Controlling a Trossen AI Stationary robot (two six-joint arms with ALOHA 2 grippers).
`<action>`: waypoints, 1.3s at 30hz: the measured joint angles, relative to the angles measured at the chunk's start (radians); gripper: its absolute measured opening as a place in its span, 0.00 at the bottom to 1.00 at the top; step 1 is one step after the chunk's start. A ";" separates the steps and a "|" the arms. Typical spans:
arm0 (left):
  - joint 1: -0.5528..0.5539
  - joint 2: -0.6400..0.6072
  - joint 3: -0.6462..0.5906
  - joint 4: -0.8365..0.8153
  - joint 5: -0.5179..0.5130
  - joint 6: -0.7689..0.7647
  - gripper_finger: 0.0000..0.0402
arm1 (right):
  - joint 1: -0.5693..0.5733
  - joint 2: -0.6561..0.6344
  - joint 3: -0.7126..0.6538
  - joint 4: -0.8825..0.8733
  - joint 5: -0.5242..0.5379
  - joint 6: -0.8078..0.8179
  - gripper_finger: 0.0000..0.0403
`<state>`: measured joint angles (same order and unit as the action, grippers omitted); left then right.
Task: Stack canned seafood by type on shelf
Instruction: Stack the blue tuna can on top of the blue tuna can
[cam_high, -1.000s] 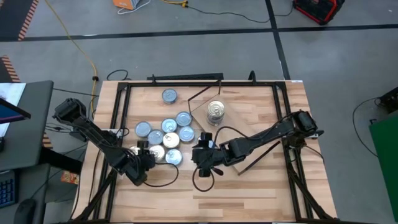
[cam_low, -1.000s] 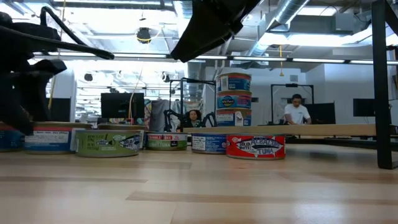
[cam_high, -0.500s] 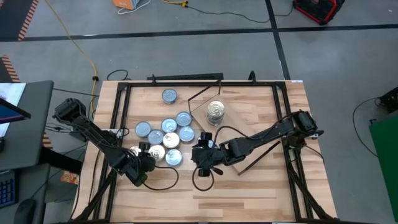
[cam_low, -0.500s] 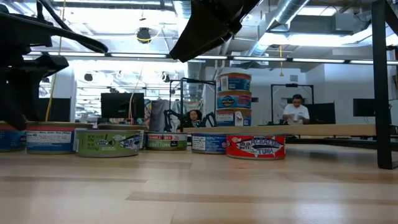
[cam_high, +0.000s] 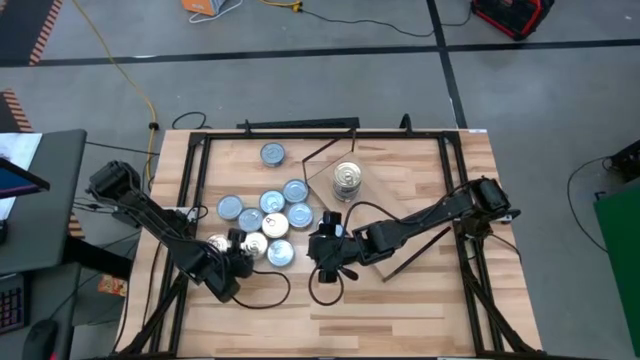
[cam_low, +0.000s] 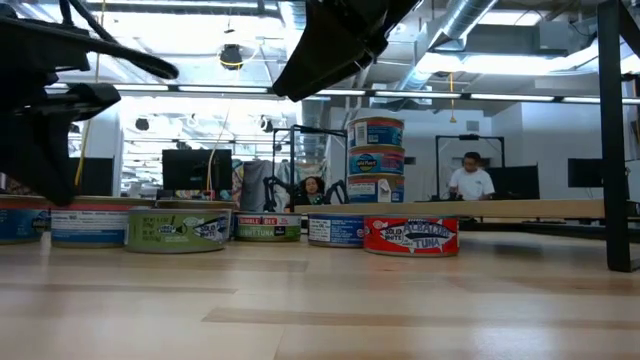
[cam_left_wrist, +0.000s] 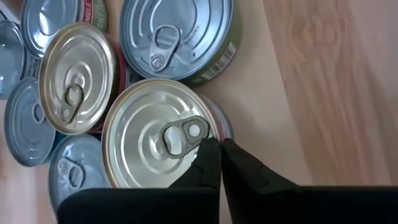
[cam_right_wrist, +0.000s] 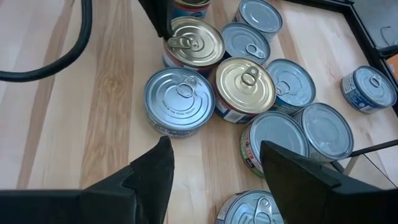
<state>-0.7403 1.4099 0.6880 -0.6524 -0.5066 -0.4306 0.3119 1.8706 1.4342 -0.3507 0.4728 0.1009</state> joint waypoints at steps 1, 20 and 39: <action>-0.001 0.001 0.001 0.001 0.002 -0.010 0.00 | 0.000 0.000 0.000 0.000 0.000 0.000 0.67; -0.069 -0.003 0.051 -0.002 0.064 -0.065 0.00 | 0.000 0.000 0.000 0.000 0.000 0.004 0.67; -0.119 -0.003 0.052 0.001 0.105 0.007 0.00 | 0.000 0.000 0.000 0.000 0.000 0.005 0.67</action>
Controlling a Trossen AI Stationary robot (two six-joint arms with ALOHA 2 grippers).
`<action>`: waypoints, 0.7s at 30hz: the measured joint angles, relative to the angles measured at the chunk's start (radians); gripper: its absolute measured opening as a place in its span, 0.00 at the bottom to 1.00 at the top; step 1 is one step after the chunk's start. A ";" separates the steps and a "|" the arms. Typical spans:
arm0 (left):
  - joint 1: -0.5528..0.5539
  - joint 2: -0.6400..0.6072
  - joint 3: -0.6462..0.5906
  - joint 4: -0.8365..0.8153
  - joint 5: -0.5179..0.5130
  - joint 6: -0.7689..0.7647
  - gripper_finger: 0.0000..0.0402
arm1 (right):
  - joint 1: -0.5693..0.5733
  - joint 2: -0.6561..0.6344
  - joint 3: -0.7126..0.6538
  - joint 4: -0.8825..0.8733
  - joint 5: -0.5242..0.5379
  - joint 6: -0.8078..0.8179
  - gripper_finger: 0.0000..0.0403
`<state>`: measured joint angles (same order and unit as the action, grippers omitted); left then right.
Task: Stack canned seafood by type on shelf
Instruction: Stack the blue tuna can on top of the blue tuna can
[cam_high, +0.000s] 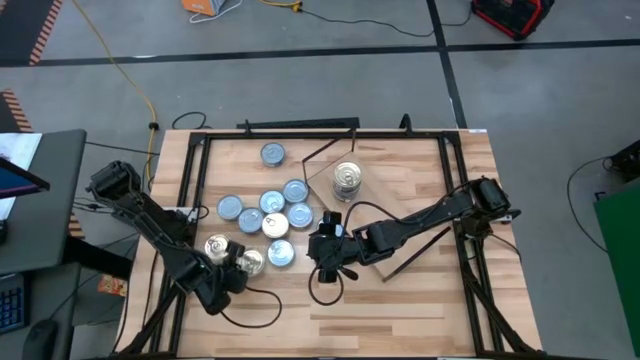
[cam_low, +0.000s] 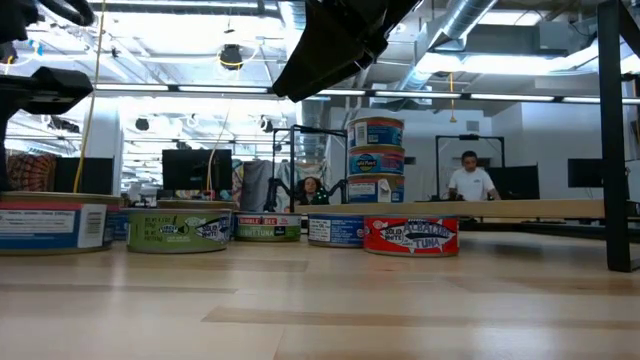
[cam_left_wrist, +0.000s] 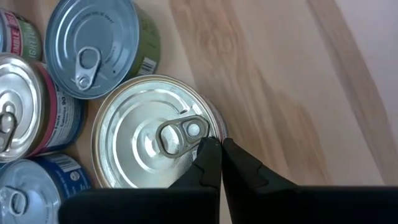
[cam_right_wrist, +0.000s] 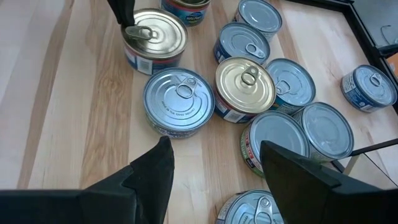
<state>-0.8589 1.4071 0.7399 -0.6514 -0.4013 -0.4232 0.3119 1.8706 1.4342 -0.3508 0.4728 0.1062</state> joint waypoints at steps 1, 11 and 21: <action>-0.004 0.000 0.000 0.000 0.000 -0.003 0.00 | 0.000 0.000 0.000 0.000 0.000 0.000 0.67; -0.027 0.000 0.000 0.000 -0.013 -0.065 0.06 | 0.000 0.000 0.000 0.000 0.000 0.001 0.67; -0.027 0.004 -0.002 -0.041 -0.075 -0.043 0.24 | 0.000 0.000 0.000 0.000 0.000 0.000 0.67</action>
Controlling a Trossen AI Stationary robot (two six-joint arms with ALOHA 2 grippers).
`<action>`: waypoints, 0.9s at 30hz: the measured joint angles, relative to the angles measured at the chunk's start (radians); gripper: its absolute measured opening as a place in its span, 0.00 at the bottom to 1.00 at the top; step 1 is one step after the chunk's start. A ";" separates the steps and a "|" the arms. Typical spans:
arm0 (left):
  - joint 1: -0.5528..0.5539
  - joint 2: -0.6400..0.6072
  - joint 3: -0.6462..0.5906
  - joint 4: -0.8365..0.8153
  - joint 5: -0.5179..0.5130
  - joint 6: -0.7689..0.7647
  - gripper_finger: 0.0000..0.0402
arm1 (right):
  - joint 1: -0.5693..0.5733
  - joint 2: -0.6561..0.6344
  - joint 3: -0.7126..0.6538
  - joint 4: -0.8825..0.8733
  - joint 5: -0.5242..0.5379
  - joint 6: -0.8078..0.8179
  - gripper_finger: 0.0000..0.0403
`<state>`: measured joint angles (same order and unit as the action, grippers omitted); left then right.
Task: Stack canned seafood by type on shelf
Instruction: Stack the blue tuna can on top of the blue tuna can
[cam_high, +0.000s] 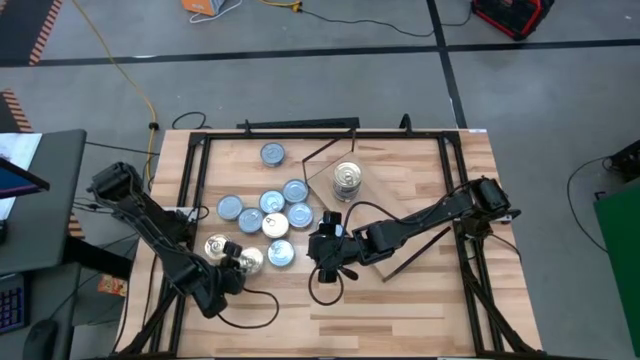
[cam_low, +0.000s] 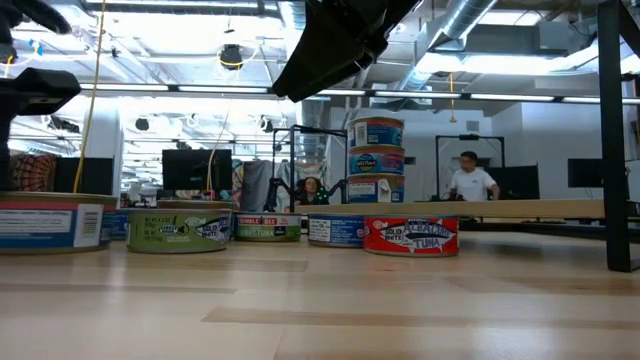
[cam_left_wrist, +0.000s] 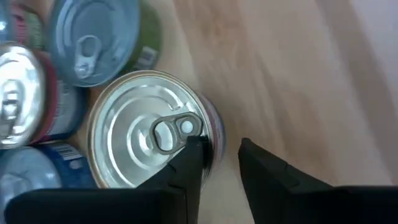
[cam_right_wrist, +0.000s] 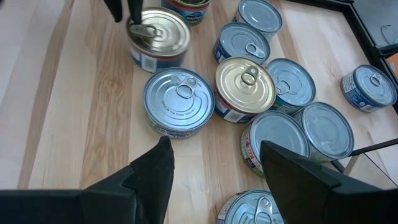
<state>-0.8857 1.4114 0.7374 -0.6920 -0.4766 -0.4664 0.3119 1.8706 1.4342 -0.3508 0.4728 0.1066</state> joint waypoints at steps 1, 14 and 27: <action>0.000 0.002 0.000 -0.007 -0.023 0.006 0.23 | 0.000 0.000 0.000 0.000 0.000 0.000 0.67; 0.014 0.073 0.002 -0.054 -0.166 0.050 0.00 | 0.000 0.000 0.000 0.045 -0.001 0.024 0.67; 0.015 -0.055 -0.002 -0.083 -0.194 0.044 0.00 | 0.017 0.048 0.002 0.160 -0.030 0.076 0.67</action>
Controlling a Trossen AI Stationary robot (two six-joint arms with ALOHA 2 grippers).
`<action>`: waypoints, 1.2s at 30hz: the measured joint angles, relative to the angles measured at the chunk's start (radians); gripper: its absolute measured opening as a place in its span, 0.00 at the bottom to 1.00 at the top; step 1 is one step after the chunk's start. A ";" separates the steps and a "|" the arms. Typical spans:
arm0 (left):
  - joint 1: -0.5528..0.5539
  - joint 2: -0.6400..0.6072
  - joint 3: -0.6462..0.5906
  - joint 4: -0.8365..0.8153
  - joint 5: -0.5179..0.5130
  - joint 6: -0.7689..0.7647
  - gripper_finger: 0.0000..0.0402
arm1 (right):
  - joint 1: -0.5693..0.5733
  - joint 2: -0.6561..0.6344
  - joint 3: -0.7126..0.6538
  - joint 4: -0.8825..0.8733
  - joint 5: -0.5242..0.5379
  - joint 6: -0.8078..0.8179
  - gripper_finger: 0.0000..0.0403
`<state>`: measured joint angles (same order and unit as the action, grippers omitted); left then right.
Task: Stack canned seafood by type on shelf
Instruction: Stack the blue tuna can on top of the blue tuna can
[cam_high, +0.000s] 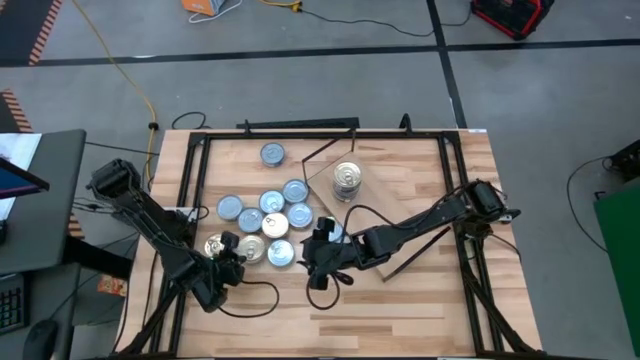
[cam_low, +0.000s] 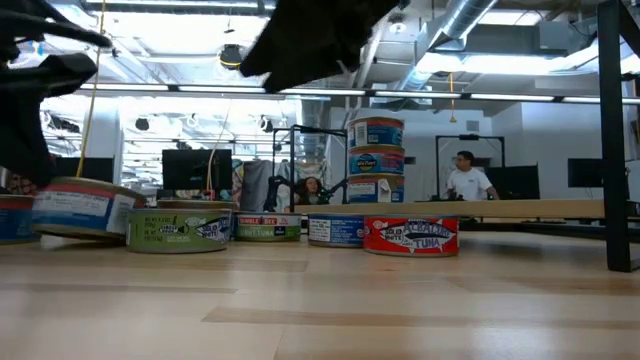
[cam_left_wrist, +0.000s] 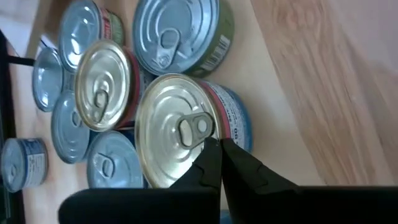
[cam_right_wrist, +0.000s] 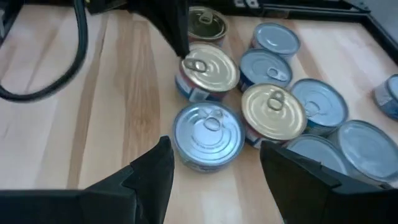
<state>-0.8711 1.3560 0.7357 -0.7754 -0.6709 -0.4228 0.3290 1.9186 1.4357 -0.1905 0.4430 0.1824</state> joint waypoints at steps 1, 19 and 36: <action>0.000 -0.006 0.000 0.000 -0.008 0.002 0.00 | 0.000 0.003 -0.002 -0.003 -0.004 -0.003 0.67; 0.016 -0.040 0.003 0.034 -0.048 -0.002 0.00 | 0.028 0.282 0.074 0.371 0.029 -0.515 0.67; 0.042 -0.042 0.003 0.095 -0.054 -0.027 0.00 | -0.022 0.398 0.312 0.222 -0.010 -0.488 0.95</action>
<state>-0.8288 1.3144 0.7391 -0.6801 -0.7254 -0.4498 0.3073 2.3169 1.7476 0.0318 0.4325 -0.3058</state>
